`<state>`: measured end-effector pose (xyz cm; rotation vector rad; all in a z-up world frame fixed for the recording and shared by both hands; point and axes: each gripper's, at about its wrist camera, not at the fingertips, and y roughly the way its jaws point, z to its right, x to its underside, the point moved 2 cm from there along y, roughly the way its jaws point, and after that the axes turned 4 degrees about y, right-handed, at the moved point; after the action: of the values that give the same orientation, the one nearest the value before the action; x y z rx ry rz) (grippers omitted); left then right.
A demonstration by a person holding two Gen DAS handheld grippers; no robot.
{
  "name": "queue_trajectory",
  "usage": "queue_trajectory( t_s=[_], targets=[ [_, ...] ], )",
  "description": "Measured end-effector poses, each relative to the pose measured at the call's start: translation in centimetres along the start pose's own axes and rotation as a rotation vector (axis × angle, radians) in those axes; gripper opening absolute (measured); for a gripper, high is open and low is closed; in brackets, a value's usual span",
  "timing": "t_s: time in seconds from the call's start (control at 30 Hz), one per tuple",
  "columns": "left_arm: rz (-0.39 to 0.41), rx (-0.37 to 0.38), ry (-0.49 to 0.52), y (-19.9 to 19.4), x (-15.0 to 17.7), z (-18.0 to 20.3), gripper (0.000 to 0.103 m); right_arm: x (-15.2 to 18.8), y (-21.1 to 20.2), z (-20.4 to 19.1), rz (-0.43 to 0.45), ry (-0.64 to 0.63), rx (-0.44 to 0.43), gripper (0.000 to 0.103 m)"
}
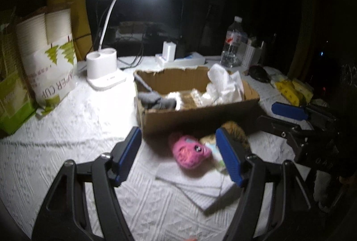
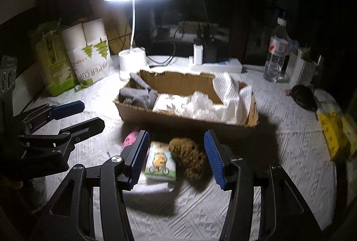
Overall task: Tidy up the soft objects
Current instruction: 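Withdraw both tools toward the pink plush and brown teddy bear, then grasp the pink plush with the left tool while the right tool grasps the brown teddy bear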
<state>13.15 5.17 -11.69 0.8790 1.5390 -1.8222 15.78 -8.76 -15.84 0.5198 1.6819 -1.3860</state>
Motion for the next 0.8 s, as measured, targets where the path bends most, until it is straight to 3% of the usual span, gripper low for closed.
queue_trajectory(
  t_s=[0.37,0.8],
  targets=[
    [-0.097,-0.004,-0.012,2.8,2.8,0.4,0.071,3.1,3.3,2.1,-0.075,0.053,-0.020,0.055],
    [-0.189,-0.018,-0.009,8.0,1.9,1.2,0.071,2.7,7.5,4.2,-0.121,0.090,-0.072,0.055]
  ],
)
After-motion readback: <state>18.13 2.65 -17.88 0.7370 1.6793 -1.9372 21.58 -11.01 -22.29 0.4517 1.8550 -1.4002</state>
